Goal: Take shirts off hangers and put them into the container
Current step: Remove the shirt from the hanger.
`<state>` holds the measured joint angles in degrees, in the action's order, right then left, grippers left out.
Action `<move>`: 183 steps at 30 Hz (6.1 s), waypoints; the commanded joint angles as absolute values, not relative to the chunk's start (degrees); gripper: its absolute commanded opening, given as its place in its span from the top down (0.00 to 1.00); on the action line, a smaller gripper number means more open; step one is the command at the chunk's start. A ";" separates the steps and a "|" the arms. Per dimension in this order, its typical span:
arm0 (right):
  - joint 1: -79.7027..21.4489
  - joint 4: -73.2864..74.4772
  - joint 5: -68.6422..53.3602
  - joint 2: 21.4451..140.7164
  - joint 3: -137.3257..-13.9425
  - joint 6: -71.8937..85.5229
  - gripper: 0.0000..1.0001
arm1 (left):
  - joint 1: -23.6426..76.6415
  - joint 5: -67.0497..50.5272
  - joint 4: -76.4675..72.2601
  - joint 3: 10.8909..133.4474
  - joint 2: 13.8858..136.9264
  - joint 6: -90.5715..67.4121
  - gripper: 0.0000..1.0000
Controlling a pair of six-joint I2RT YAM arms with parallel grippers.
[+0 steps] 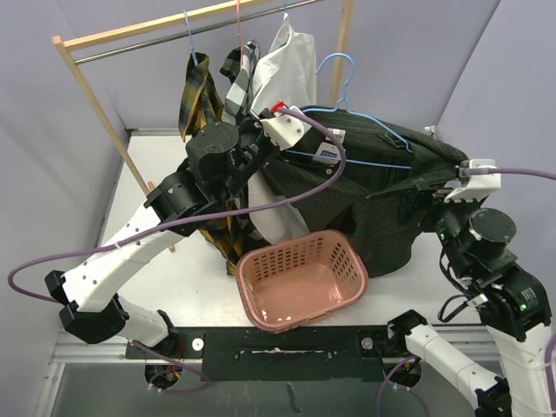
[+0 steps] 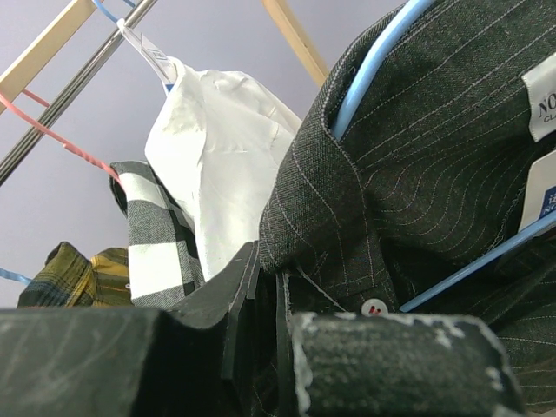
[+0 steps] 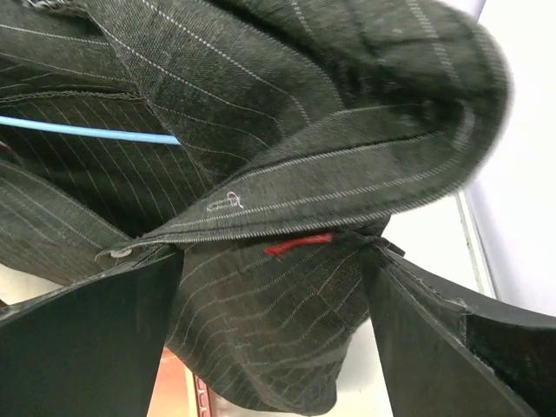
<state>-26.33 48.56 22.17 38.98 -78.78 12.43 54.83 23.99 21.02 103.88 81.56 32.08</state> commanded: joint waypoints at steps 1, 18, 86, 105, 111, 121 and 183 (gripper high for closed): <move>-26.41 39.78 22.25 39.73 -75.57 15.93 0.16 | 55.86 25.31 16.12 106.66 81.30 31.62 1.00; -26.43 36.78 39.76 39.05 -75.41 14.35 1.00 | 58.01 29.27 13.38 105.21 80.70 35.53 1.00; -39.31 48.88 55.59 43.33 -90.88 5.38 1.00 | 64.61 35.45 11.32 105.58 80.42 41.91 1.00; -63.93 67.23 74.31 44.09 -95.92 18.30 0.99 | 64.59 38.41 10.19 105.71 77.58 45.89 1.00; -63.94 65.41 68.45 45.36 -95.59 17.40 0.46 | 64.60 38.24 10.35 105.75 78.13 45.64 1.00; -63.85 63.18 60.53 47.15 -89.73 20.35 0.41 | 64.60 37.33 11.55 106.48 78.99 44.56 1.00; -62.40 63.14 55.90 56.29 -95.96 10.35 0.40 | 66.80 39.55 10.90 105.35 77.58 46.19 1.00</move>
